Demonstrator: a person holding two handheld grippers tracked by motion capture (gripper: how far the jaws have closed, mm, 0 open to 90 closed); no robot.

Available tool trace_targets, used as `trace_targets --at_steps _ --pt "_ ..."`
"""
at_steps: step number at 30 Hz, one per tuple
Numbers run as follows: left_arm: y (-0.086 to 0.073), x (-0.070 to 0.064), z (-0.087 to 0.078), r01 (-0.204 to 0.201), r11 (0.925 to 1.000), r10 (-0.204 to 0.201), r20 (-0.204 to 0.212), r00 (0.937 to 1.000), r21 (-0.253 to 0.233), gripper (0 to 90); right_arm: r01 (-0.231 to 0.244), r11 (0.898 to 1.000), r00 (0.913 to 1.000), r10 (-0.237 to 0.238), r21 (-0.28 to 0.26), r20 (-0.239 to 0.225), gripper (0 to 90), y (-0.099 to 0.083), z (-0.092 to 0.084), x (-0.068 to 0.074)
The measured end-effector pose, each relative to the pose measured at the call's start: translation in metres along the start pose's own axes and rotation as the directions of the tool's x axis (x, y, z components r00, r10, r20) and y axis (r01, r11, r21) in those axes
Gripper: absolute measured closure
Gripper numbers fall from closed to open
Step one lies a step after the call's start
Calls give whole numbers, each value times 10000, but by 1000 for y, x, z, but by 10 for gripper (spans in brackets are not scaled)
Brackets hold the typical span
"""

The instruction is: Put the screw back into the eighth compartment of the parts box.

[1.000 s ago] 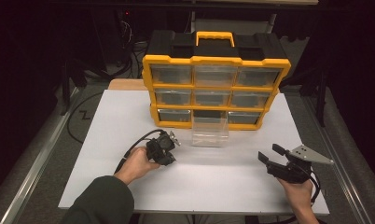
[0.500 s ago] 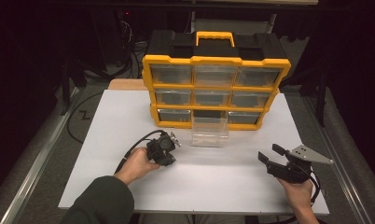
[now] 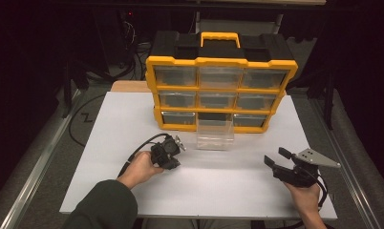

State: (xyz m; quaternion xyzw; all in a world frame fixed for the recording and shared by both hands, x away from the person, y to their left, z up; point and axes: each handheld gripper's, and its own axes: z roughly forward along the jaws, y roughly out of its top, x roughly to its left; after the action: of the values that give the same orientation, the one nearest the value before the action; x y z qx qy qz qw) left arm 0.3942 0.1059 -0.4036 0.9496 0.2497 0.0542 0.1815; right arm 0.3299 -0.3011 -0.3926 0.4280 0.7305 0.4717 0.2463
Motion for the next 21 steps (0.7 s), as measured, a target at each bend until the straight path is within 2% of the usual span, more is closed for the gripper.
trace_targets --at_steps 12,21 --pt "-1 1 -1 36 10000 -37 133 9999 10 828 -2 10000 10000 2 19 9 338 0 0 0" --pt "1 0 0 84 10000 -84 77 9999 -4 805 31 10000 10000 -31 58 23 340 0 0 0"
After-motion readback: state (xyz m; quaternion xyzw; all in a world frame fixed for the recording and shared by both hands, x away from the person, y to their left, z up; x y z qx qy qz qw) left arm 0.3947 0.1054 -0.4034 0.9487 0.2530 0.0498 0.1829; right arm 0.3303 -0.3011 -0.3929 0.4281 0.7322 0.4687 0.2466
